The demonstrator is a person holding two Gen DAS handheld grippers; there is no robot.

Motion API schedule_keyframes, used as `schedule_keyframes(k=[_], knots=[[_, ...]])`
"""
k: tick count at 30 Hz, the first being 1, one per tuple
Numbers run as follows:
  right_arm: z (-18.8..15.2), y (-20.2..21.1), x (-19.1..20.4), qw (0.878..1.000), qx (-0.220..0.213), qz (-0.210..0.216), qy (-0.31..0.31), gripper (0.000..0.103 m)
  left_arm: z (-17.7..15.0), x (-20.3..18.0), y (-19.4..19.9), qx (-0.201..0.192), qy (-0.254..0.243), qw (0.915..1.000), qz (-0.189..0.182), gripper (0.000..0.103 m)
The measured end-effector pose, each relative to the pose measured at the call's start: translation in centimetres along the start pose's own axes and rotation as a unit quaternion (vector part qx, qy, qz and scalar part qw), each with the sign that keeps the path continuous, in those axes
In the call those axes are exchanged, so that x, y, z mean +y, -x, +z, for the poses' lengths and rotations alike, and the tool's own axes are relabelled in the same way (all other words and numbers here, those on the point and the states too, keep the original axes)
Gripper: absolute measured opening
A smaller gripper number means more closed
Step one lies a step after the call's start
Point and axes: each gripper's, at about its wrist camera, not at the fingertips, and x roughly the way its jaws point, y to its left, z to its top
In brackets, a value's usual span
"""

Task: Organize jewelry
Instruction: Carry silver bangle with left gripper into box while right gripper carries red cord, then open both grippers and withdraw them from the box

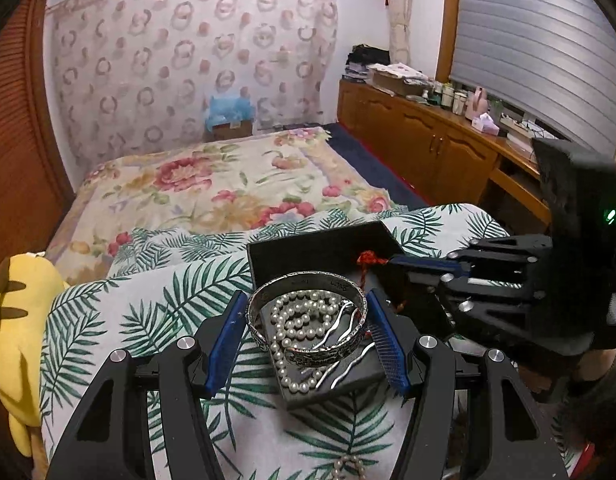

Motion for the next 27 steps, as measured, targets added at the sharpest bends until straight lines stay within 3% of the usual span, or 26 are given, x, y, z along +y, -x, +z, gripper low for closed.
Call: schedule_keyframes(k=[2,4,6,19,27], knots=[[0.2,0.3,0.0,1.000,-0.005,0.000,0.000,0.007,0.1,-0.1,-0.3,0.002,-0.002,1.0000,-0.001,0.058],[0.2,0.3,-0.1,1.000,-0.003,0.004,0.000,0.027,0.0,0.0,-0.6,0.003,-0.001,1.0000,-0.003,0.058],[0.3,0.3,-0.2,1.000,0.000,0.004,0.004,0.034,0.0,0.1,-0.8,0.005,0.002,1.0000,-0.004,0.058],[0.5,3.8,-2.2,0.998,-0.038,-0.038,-0.014,0.034,0.7,-0.9,-2.7,0.006,-0.015,0.9999,-0.004,0.058],[-0.5,4.6,-3.1,0.998,-0.033,-0.049,-0.022,0.034,0.6,-1.9,-4.2,0.019,-0.028,0.9994,-0.004,0.058]])
